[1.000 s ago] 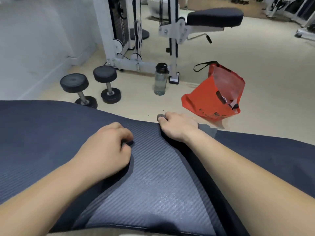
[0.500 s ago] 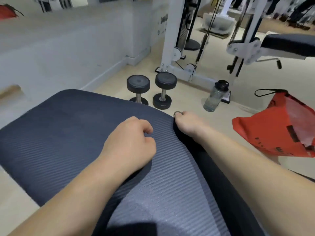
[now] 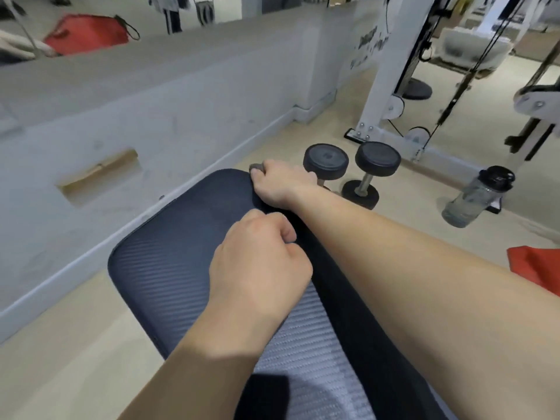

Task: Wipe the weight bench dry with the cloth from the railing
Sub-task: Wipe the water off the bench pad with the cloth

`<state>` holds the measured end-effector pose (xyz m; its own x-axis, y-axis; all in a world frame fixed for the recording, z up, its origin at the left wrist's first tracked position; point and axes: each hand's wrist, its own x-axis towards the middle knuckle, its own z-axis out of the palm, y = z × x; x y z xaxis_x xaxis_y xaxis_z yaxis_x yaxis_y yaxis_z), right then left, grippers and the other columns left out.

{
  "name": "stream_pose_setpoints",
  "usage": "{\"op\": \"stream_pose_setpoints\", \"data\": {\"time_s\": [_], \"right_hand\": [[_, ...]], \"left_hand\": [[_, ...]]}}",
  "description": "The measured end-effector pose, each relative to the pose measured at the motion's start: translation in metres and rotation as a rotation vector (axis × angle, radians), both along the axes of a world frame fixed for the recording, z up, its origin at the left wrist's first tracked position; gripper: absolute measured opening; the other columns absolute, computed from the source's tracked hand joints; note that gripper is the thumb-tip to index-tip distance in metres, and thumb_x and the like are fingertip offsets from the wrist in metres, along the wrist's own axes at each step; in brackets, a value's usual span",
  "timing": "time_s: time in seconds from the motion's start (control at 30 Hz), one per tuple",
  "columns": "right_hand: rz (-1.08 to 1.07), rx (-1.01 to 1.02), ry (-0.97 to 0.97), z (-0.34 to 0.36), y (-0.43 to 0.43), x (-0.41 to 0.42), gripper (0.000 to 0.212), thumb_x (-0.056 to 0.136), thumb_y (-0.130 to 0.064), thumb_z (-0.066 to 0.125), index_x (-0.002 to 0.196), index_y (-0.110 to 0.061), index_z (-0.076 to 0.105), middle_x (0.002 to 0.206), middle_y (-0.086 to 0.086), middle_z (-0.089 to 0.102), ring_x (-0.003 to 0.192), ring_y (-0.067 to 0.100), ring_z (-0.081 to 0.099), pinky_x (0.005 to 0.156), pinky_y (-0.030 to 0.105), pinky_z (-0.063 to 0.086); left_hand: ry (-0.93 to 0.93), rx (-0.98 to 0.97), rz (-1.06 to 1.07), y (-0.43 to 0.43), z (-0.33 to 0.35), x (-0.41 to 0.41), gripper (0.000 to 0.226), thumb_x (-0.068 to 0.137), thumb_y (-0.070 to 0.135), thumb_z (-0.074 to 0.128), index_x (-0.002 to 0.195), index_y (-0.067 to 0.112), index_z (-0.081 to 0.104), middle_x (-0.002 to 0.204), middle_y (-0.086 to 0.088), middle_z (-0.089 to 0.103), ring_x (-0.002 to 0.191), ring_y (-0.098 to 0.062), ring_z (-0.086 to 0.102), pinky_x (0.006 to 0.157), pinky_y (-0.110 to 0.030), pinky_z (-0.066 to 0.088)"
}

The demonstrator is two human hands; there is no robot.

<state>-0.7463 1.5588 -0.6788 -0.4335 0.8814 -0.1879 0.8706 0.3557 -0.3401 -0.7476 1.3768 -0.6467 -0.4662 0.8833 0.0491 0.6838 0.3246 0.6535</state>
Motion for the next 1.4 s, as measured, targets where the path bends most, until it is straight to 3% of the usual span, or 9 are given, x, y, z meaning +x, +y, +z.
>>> {"op": "stream_pose_setpoints", "data": {"time_s": [0.3,0.5,0.6,0.7,0.9,1.07,1.2,1.27,1.4], "right_hand": [[-0.002,-0.058,0.025,-0.003,0.012,0.088,0.060,0.106,-0.054,0.025,0.144,-0.014,0.048,0.154,0.017,0.051,0.141,0.038,0.048,0.114,0.046,0.037],[-0.283,-0.044,0.190,-0.011,-0.025,0.243,0.045,0.109,-0.043,0.029,0.114,-0.013,0.061,0.122,0.019,0.067,0.124,0.039,0.059,0.098,0.038,0.043],[-0.386,-0.034,0.186,-0.008,-0.067,0.320,0.045,0.099,-0.058,0.021,0.089,-0.023,0.047,0.097,0.013,0.064,0.107,0.037,0.063,0.091,0.042,0.046],[-0.452,-0.034,0.205,-0.006,-0.097,0.374,0.053,0.087,-0.072,0.015,0.097,-0.029,0.044,0.107,0.009,0.065,0.110,0.031,0.063,0.104,0.051,0.046],[-0.642,0.044,0.397,0.018,-0.166,0.410,0.045,0.107,-0.050,0.034,0.122,-0.016,0.059,0.129,0.015,0.067,0.123,0.034,0.059,0.105,0.042,0.042],[-0.470,0.121,0.431,0.018,-0.272,0.410,0.030,0.104,-0.045,0.037,0.081,-0.027,0.044,0.091,0.006,0.063,0.098,0.032,0.060,0.085,0.046,0.046],[-0.480,-0.099,0.551,0.032,-0.331,0.430,0.041,0.107,-0.050,0.037,0.074,-0.030,0.052,0.076,-0.010,0.060,0.082,0.012,0.058,0.087,0.044,0.049],[-0.520,-0.264,0.620,0.047,-0.345,0.448,0.045,0.106,-0.052,0.039,0.082,-0.026,0.067,0.088,-0.010,0.073,0.090,0.009,0.066,0.096,0.043,0.052],[-0.893,-0.859,1.234,0.074,-0.340,0.489,0.058,0.103,-0.054,0.052,0.118,-0.002,0.073,0.114,0.021,0.078,0.106,0.036,0.076,0.096,0.048,0.058]], "left_hand": [[-0.013,0.050,-0.056,-0.015,0.007,0.016,0.024,0.081,0.013,0.051,0.087,0.029,0.068,0.099,0.011,0.059,0.093,-0.018,0.058,0.080,-0.041,0.054],[-0.012,0.056,-0.234,-0.029,0.018,0.057,0.029,0.083,0.010,0.050,0.091,0.030,0.070,0.097,0.013,0.057,0.091,-0.014,0.057,0.077,-0.033,0.049],[0.024,0.011,-0.321,-0.038,0.021,0.079,0.033,0.085,0.009,0.049,0.098,0.030,0.070,0.103,0.014,0.058,0.096,-0.013,0.056,0.078,-0.031,0.046],[0.076,-0.029,-0.448,-0.047,0.026,0.118,0.034,0.087,0.010,0.047,0.104,0.028,0.070,0.107,0.013,0.056,0.097,-0.012,0.054,0.080,-0.032,0.049],[0.219,-0.039,-0.827,-0.075,0.023,0.207,0.037,0.089,0.015,0.047,0.118,0.027,0.068,0.122,0.009,0.056,0.115,-0.018,0.053,0.091,-0.040,0.051],[0.266,-0.105,-0.854,-0.076,0.021,0.236,0.031,0.085,0.015,0.049,0.102,0.026,0.071,0.109,0.004,0.059,0.106,-0.025,0.059,0.086,-0.041,0.054],[0.162,-0.138,-0.850,-0.086,0.032,0.251,0.031,0.081,0.009,0.052,0.097,0.024,0.074,0.105,0.004,0.064,0.102,-0.022,0.062,0.088,-0.036,0.053],[0.028,-0.151,-0.870,-0.101,0.036,0.262,0.030,0.084,0.009,0.056,0.101,0.026,0.074,0.105,0.008,0.067,0.099,-0.016,0.064,0.089,-0.033,0.053],[-0.362,-0.185,-0.795,-0.126,0.039,0.281,0.016,0.096,0.039,0.062,0.100,0.032,0.076,0.094,0.008,0.076,0.083,-0.006,0.068,0.080,-0.029,0.058]]}}
